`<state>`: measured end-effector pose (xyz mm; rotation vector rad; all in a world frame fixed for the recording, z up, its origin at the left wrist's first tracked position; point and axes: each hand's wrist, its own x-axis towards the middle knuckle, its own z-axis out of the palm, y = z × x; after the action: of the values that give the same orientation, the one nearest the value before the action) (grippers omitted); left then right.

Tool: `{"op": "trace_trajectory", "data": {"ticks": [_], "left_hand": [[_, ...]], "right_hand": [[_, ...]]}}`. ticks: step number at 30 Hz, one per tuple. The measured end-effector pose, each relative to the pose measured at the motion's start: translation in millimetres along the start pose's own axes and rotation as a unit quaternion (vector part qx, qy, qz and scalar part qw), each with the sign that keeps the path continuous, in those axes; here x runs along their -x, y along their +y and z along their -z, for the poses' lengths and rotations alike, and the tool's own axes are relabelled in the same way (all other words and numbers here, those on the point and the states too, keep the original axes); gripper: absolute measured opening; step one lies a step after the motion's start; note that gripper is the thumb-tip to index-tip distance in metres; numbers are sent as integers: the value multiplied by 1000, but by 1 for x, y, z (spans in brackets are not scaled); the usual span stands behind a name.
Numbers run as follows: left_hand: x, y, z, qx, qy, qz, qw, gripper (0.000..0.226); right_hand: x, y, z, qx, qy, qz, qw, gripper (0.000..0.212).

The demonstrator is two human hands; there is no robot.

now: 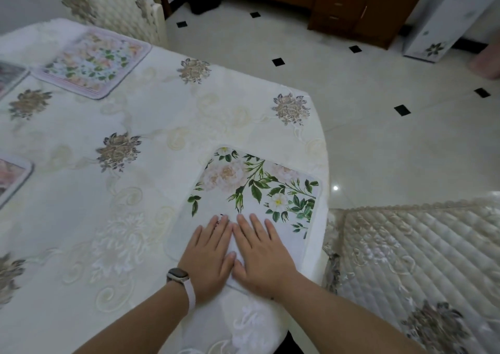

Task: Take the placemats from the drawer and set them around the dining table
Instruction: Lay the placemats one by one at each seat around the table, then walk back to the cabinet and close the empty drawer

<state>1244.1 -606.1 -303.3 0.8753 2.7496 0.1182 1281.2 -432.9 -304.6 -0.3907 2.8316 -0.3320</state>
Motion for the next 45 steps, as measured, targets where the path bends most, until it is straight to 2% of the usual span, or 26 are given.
{"op": "trace_trajectory", "data": {"ticks": [6,13,19,23,26,30,35,40,42,45], "left_hand": [[-61,-35,8,-15,1,-19,1000,67],[-142,-69,24,-3,29,6,1000,70],[-134,-85,22,31,31,57,997,71],[-98,-86,18,36,37,63,997,66],[-66,-74,12,27,25,49,998,69],[-23,-50,1,22,-5,37,999,71],[34,-9,0,24,-5,21,999,64],[78,23,0,19,-18,-48,998,59],[83,31,9,28,-20,-74,997,51],[78,42,29,125,-15,-79,989,37]], "right_hand": [[-49,27,12,1,10,-32,999,70],[-90,88,33,-15,69,-152,986,72],[-67,120,38,-17,64,-224,972,76],[-42,111,34,-5,31,-243,970,79],[-17,83,25,-17,17,-228,973,78],[24,44,9,22,-16,-138,990,78],[70,3,4,29,-38,-61,997,74],[120,-23,8,65,-49,-25,996,69],[132,-22,14,43,-52,-21,998,62],[142,-13,36,-43,-54,-37,997,40]]}}
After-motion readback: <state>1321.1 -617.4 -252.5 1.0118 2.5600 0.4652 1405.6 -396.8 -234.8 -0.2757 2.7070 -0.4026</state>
